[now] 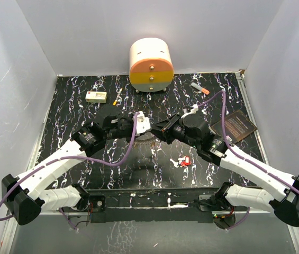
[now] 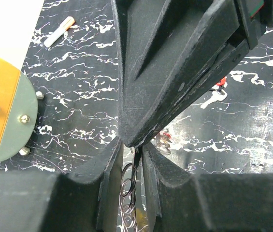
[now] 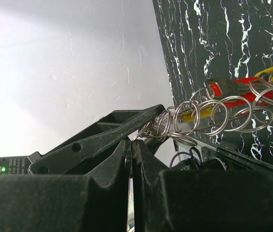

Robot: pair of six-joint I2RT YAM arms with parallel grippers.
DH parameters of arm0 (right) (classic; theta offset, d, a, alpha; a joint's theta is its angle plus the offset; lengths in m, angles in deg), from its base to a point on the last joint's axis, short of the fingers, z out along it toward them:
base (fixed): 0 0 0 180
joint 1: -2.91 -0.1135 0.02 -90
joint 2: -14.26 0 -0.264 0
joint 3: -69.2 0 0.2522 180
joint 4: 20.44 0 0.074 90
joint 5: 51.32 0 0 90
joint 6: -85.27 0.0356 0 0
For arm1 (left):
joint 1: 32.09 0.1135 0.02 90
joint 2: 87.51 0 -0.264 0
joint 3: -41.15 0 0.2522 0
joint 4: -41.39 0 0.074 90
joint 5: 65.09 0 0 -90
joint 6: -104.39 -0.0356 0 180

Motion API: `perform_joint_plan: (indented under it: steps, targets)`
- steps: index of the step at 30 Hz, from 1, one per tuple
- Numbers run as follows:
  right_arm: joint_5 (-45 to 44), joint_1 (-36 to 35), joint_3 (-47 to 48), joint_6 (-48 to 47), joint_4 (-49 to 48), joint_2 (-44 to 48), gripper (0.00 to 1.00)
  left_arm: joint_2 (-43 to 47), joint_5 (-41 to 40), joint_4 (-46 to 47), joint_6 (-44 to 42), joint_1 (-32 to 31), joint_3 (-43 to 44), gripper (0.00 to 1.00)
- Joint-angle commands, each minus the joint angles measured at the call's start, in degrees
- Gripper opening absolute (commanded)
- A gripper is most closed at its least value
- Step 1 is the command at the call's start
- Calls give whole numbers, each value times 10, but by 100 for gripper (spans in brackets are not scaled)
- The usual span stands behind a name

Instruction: Put the keys on the keyring

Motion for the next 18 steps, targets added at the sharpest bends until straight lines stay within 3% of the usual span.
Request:
perform_joint_plan:
  steps: [1, 8, 18]
  targets:
    - [1, -3, -1, 19, -60, 27, 8, 9, 4, 12, 3, -1, 12, 20]
    - [1, -3, -6, 24, -59, 27, 8, 7, 10, 13, 11, -1, 19, 18]
    - [-3, -3, -12, 30, -66, 27, 8, 8, 31, -7, 33, -1, 40, 28]
